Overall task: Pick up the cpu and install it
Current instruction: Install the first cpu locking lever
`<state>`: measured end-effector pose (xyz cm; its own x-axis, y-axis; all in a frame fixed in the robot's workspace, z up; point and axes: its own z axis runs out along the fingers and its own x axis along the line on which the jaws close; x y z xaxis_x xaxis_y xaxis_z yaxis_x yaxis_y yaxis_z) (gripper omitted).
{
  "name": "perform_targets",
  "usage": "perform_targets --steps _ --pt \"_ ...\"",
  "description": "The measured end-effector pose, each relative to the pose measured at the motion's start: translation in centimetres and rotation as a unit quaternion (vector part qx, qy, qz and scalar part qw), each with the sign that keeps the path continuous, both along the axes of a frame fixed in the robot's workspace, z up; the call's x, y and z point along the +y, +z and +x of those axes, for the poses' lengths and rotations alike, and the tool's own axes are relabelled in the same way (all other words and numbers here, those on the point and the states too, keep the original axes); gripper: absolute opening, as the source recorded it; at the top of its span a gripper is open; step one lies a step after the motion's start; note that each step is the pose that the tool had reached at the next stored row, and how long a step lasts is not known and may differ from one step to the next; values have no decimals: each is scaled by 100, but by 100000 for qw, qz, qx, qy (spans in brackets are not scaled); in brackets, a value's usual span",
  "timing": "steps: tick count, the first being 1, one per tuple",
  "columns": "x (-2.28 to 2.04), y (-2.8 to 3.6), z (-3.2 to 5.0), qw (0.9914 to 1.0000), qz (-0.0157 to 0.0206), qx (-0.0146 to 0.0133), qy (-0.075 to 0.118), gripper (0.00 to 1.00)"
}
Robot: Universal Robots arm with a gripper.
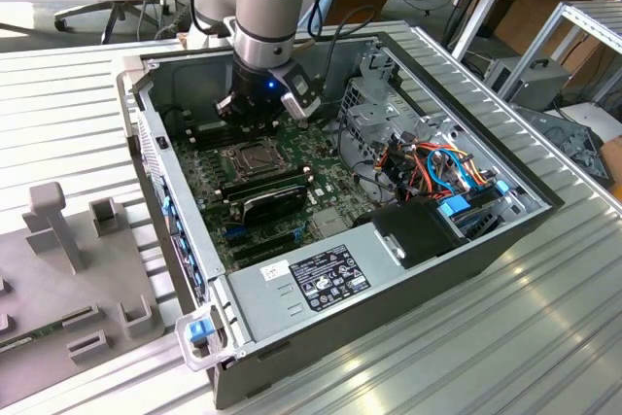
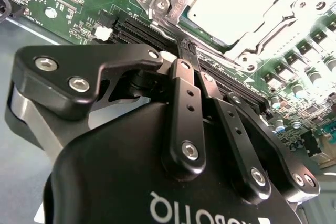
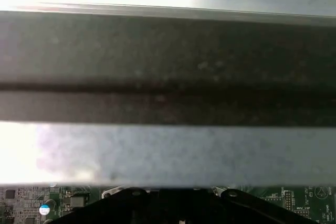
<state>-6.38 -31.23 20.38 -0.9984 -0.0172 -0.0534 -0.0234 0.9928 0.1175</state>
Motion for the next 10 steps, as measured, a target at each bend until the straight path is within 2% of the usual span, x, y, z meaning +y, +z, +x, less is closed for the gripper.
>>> perform_targets --steps 10 --pt "0 -9 2 100000 -11 -1 1 11"
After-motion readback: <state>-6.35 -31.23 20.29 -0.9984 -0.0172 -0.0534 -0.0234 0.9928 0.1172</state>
